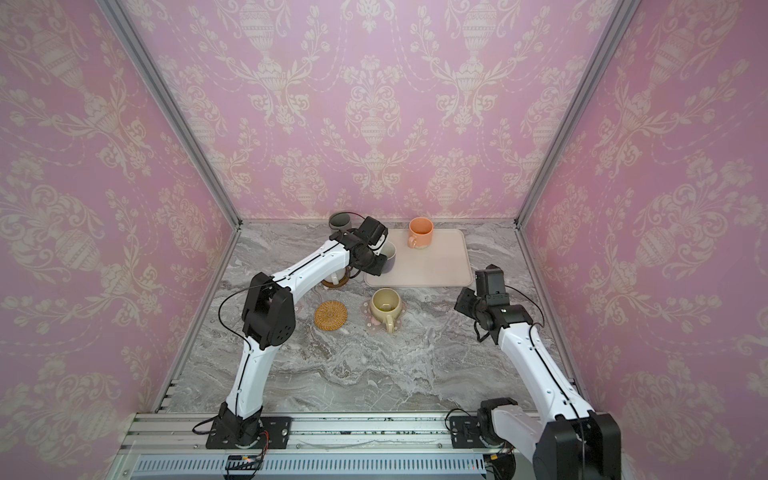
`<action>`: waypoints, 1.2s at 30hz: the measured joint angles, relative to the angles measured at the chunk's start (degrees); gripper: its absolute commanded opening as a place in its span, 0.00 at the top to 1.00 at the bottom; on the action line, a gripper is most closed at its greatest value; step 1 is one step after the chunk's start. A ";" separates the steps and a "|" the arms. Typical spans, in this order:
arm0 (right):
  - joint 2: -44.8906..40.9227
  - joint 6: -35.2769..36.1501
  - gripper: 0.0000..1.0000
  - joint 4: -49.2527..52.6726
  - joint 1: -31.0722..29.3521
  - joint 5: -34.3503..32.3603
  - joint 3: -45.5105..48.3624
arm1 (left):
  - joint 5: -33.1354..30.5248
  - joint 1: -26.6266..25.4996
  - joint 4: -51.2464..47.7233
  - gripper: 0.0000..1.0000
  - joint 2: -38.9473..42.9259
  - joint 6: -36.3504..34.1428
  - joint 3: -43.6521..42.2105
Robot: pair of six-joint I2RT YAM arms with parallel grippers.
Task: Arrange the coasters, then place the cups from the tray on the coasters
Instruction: 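Carry the lavender-handled mug toward the woven rattan coaster with the left gripper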
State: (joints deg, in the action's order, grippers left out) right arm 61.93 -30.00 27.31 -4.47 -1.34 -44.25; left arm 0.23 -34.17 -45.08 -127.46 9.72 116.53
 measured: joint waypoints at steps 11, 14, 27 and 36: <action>0.00 -0.02 0.43 0.00 0.02 0.07 0.00 | -0.98 0.22 4.31 1.00 15.39 0.02 -6.21; 0.00 0.00 0.43 0.00 0.00 0.15 0.00 | -1.60 0.55 5.29 1.00 18.53 0.04 -9.97; 2.78 0.20 0.44 -0.11 0.02 2.03 -0.79 | -3.91 10.60 6.95 1.00 36.33 2.60 -32.57; 6.45 -0.09 0.45 -1.22 0.00 4.00 -1.97 | -5.44 18.64 6.88 1.00 47.84 3.85 -40.63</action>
State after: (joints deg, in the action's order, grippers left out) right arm 68.38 -30.09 26.09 -4.47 2.66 -46.22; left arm -5.21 -15.53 -38.20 -79.61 13.56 75.90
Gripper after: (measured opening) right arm 0.553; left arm 0.179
